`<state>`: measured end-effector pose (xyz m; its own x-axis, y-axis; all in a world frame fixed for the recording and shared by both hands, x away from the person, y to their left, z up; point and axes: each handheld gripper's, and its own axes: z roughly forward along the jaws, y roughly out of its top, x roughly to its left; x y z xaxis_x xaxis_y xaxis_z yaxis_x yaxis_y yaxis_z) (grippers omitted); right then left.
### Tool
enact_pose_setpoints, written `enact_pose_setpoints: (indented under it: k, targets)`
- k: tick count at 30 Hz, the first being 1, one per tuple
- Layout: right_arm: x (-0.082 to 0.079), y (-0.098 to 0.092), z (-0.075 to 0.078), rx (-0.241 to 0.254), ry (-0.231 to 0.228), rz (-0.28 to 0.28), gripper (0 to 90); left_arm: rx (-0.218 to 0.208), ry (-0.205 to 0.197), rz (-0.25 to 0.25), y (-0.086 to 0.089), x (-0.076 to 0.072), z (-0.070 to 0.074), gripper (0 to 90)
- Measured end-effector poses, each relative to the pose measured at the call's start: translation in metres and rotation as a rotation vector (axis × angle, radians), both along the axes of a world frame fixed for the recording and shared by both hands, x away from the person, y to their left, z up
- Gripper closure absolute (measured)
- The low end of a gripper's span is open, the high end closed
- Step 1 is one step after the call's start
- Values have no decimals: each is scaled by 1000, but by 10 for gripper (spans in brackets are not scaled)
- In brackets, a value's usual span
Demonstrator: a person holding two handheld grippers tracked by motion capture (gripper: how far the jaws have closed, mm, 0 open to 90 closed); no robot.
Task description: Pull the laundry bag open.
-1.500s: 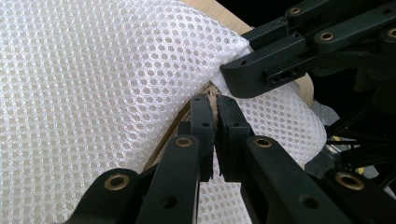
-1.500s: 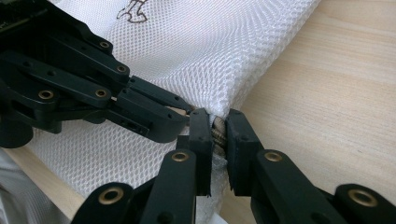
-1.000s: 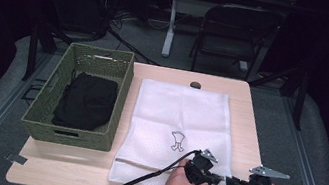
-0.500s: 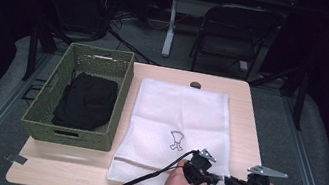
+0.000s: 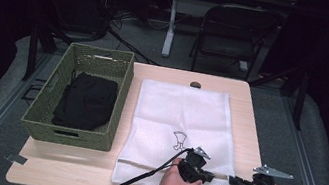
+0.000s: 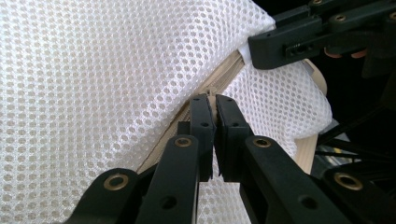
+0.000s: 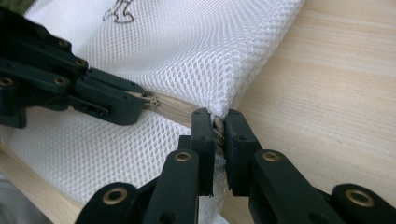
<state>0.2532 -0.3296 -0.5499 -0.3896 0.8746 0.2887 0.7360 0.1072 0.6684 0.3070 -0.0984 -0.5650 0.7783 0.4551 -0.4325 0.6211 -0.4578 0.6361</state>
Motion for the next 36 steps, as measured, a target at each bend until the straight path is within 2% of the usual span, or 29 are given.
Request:
enact_pose_setpoints:
  k: [3, 8, 25, 33, 35, 36]
  targets:
    - [0, 5, 2, -44, -23, 13, 839, 0, 1, -7, 2, 1, 0, 874]
    - [0, 4, 1, -18, -6, 18, 836, 4, -6, -11, 4, 0, -1, 874]
    - [-1, 7, 0, -20, -22, 30, 832, -1, -11, -25, 9, -1, -1, 873]
    - [-1, 9, 0, -35, -24, 39, 832, 5, -19, -21, 13, -2, -1, 873]
    - [-1, 8, 0, -61, -30, 29, 832, 3, -10, -15, 16, -1, -2, 873]
    - [-1, 7, 0, -52, -27, 28, 832, 1, -7, -9, 18, -1, -2, 873]
